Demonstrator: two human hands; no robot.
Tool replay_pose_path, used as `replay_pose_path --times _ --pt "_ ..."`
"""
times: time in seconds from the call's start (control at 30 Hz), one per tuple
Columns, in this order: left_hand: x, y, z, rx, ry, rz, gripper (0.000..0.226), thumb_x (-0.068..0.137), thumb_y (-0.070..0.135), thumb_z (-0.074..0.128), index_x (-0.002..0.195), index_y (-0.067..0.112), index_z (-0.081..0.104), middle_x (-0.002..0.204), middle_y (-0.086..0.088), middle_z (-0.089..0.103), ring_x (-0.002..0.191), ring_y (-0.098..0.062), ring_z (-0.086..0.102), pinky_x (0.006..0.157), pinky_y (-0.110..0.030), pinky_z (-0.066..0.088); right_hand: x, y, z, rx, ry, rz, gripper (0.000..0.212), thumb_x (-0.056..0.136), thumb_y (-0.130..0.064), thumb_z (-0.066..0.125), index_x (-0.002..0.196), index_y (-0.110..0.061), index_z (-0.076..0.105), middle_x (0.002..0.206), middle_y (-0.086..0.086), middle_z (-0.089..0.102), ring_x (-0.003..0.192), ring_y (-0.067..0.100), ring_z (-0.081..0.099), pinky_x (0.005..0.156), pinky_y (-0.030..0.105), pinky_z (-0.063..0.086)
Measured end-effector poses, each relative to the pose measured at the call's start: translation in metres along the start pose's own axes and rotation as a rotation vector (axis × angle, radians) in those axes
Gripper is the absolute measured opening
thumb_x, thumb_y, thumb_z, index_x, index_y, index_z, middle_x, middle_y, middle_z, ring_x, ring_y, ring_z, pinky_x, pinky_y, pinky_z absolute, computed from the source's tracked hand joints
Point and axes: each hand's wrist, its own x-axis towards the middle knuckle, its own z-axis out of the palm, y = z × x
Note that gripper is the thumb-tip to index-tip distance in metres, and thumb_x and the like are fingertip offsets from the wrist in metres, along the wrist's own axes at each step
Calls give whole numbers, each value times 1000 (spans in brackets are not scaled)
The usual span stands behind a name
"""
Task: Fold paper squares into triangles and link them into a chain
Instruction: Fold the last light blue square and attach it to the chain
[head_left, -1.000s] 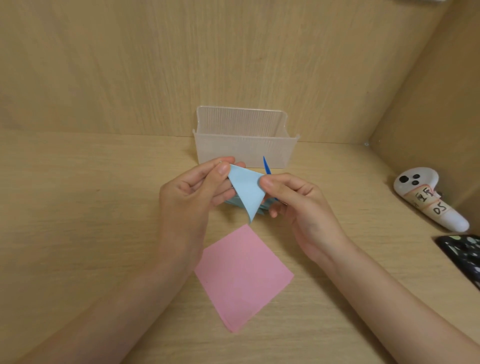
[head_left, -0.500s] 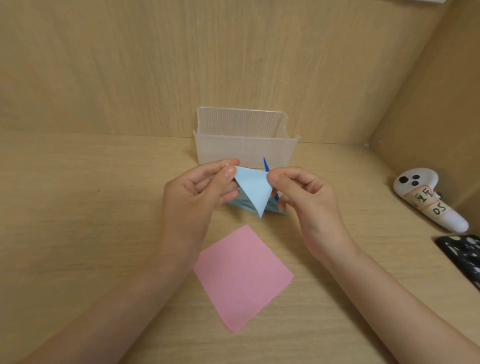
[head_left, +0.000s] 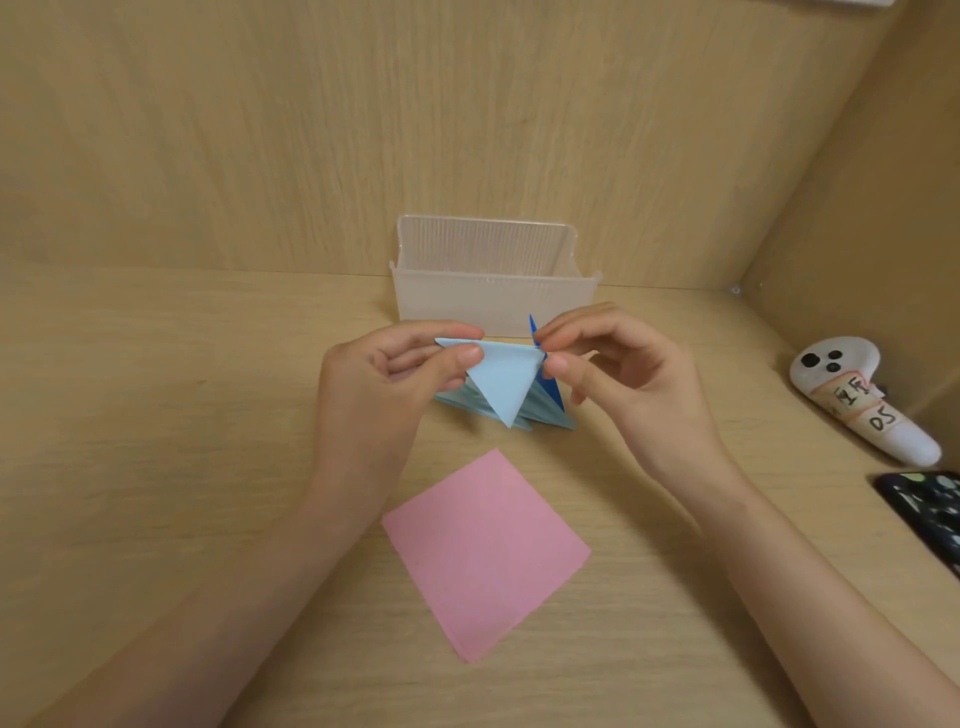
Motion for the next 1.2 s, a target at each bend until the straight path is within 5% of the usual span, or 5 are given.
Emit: replay_pose_path --times 0.23,0.6,1.2 --pt "3 3 -2 73 -74 36 22 76 -3 71 76 19 72 66 9 73 68 -5 69 64 -13 53 2 0 -7 -167 -96 -45 14 77 -6 70 82 -19 67 95 -3 67 83 18 61 66 26 45" --pt "7 4 -7 100 -131 -10 19 77 -3 70 79 16 73 74 -2 75 69 -11 71 66 -18 56 -1 -6 -9 -338 -175 -148 9 80 -7 71 80 -15 67 105 -3 61 89 17 59 68 25 44" --pt "-1 7 -3 153 -85 87 20 74 -1 74 75 19 73 68 14 73 68 -1 68 64 -8 48 0 -1 -5 -373 -155 16 14 83 -3 67 79 -17 66 103 -11 67 93 7 61 71 21 44"
